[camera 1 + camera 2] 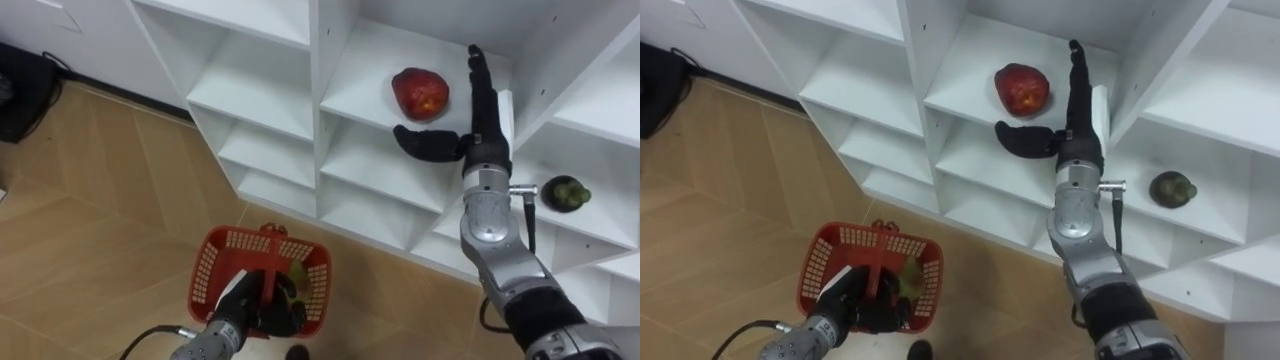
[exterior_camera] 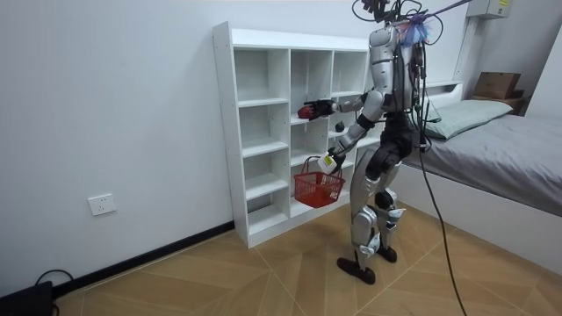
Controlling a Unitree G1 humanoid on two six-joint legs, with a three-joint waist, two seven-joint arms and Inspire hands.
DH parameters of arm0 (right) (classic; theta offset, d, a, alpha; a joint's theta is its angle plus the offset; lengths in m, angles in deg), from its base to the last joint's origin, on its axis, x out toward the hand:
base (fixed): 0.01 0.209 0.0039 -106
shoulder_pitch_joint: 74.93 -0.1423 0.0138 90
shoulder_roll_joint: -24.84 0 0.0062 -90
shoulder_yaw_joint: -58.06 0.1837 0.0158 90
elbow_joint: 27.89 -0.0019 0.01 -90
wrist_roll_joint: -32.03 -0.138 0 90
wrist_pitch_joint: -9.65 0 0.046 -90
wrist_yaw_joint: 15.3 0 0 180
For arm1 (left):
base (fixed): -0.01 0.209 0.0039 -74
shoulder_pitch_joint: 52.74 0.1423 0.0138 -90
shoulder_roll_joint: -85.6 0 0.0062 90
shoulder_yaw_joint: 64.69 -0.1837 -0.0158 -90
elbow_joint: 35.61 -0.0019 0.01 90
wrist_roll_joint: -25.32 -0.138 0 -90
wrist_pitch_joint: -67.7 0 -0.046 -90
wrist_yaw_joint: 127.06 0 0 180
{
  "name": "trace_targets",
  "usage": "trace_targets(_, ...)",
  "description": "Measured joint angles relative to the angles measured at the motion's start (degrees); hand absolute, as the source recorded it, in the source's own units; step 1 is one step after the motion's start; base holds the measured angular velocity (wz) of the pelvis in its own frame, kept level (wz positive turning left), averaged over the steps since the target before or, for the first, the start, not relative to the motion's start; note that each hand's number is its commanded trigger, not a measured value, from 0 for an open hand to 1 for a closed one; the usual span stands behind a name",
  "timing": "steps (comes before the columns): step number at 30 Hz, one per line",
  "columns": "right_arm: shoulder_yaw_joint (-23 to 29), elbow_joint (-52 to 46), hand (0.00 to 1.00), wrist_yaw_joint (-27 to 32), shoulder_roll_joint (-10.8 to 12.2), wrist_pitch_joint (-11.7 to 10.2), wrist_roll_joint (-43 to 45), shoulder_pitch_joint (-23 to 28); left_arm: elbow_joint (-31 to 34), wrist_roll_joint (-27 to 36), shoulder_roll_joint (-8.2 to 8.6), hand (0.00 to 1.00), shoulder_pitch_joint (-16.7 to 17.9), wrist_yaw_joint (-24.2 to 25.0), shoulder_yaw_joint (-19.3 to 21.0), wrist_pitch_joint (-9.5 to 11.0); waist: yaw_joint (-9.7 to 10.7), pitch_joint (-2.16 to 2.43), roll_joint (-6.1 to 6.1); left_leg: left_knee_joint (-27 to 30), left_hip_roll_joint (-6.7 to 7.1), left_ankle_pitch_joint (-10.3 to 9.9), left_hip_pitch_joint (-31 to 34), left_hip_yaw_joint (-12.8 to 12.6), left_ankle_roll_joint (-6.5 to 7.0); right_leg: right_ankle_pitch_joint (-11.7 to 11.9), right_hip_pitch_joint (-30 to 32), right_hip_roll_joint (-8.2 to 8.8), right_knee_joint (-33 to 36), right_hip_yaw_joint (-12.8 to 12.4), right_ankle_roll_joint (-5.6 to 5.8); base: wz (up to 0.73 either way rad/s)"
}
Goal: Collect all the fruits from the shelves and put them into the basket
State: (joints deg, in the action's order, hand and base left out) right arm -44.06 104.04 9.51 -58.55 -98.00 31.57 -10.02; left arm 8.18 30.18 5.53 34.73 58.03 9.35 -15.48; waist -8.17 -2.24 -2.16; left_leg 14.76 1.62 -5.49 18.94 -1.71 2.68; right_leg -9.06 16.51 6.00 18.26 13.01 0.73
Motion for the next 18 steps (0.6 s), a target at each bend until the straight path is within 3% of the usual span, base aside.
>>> trace_targets(9, -0.02, 0.66, 0.0, -0.01, -0.34, 0.31, 3.3, -2.09, 0.06, -0.03, 0.62, 1.0, -0.72, -1.79, -1.03, 0.0, -0.08, -0.22, 0.54, 0.92, -0.03, 0.12, 2.02, -0.15, -0.1, -0.11, 2.65, 0.09, 1.79, -0.57, -0.19, -0.01)
trace_targets(10, -0.13, 0.66, 0.05, -0.01, -0.43, 0.3, 3.3, -2.17, 0.05, 0.0, 0.65, 1.0, -0.76, -2.04, -1.29, 0.0, -0.08, -0.22, 0.54, 0.98, -0.05, 0.16, 2.19, -0.16, -0.12, -0.13, 2.78, 0.09, 1.81, -0.54, -0.22, 0.0)
trace_targets(12, -0.12, 0.72, 0.58, -0.01, -0.45, 0.3, 3.47, -2.25, 0.05, 0.0, 0.71, 1.0, -0.78, -2.08, -1.37, 0.0, -0.07, -0.22, 0.54, 1.03, -0.06, 0.18, 2.3, -0.16, -0.13, -0.16, 2.85, 0.08, 1.82, -0.51, -0.27, 0.0)
trace_targets(13, -0.1, 0.74, 0.71, -0.01, -0.48, 0.29, 3.87, -2.26, 0.05, 0.0, 0.71, 1.0, -0.81, -2.09, -1.4, 0.0, -0.06, -0.22, 0.54, 1.03, -0.06, 0.18, 2.34, -0.16, -0.13, -0.17, 2.9, 0.08, 1.8, -0.51, -0.27, 0.0)
trace_targets(14, -0.08, 0.74, 1.0, 0.0, -0.5, 0.29, 4.14, -2.26, 0.05, 0.0, 0.71, 1.0, -0.82, -2.1, -1.4, 0.0, -0.05, -0.22, 0.54, 1.03, -0.06, 0.18, 2.36, -0.16, -0.13, -0.17, 2.91, 0.08, 1.78, -0.51, -0.27, 0.0)
trace_targets(18, -0.51, 0.72, 1.0, -0.07, -1.55, 0.09, 7.85, -2.28, 0.05, 0.06, 0.59, 1.0, -0.97, -2.18, -1.93, 0.0, 0.09, -0.23, 0.54, 1.0, -0.09, 0.18, 2.4, -0.24, -0.13, -0.17, 2.92, 0.09, 1.65, -0.45, -0.27, 0.0)
